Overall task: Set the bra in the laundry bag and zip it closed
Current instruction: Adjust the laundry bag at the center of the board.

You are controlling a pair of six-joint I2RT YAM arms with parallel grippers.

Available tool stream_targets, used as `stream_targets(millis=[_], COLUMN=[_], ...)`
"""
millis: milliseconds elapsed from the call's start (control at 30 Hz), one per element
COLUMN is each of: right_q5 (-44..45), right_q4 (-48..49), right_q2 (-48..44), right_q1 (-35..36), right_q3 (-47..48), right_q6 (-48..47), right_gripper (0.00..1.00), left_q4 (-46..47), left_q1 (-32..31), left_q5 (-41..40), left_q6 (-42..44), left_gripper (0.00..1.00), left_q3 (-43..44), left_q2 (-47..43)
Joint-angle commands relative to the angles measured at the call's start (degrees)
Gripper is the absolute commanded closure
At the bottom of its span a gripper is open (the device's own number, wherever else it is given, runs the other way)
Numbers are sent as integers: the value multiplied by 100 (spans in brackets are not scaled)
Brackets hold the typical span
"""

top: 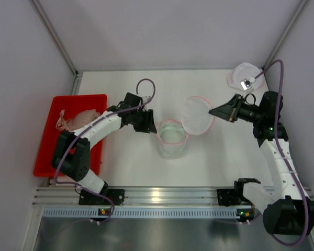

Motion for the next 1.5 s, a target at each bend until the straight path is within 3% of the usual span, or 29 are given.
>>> stream_targets(millis=[0, 167, 267, 300, 400, 533, 833, 933, 967, 1100, 1200, 1467], right_q5=[-65, -21, 84, 154, 584, 1725, 2123, 2325, 2395, 2651, 2747, 3423], right_q4=[79, -8, -114, -253, -683, -1519, -1292, -1161, -1134, -862, -633, -500], right_q2=[-148, -165, -174, -183, -191, -191, -315, -349, -350, -385, -367, -437], right_q1=[-35, -35, -44, -53, -97, -141, -141, -71, -44, 201, 604, 1493], right_q3=[69, 43, 51, 78, 305, 745, 623, 483, 447, 254, 131, 86], right_q6=[-123, -210, -368, -438, -1009, -1695, -1494, -1283, -1178, -932, -826, -1693], right_gripper=[100, 100, 100, 100, 100, 100, 100, 100, 100, 100, 100, 100], left_q4=[360, 527, 519, 519, 396, -61, -141, -132, -97, 53, 184, 421], left_q1=[-15, -15, -6, 3, 12, -32, -428, -419, -393, -270, -243, -243], left_q5=[348, 489, 603, 621, 604, -46, -249, -346, -337, -100, 312, 867], left_q6=[-201, -395, -377, -342, -167, 193, 36, 168, 185, 203, -173, -1658], left_gripper=[52, 61, 78, 88, 100, 100, 100, 85, 74, 50, 39, 30], left_q3=[40, 22, 145, 267, 619, 1261, 656, 795, 944, 1470, 1972, 2466], left_q2=[145, 453, 506, 480, 129, -564, -532, -285, -285, -408, -461, -31])
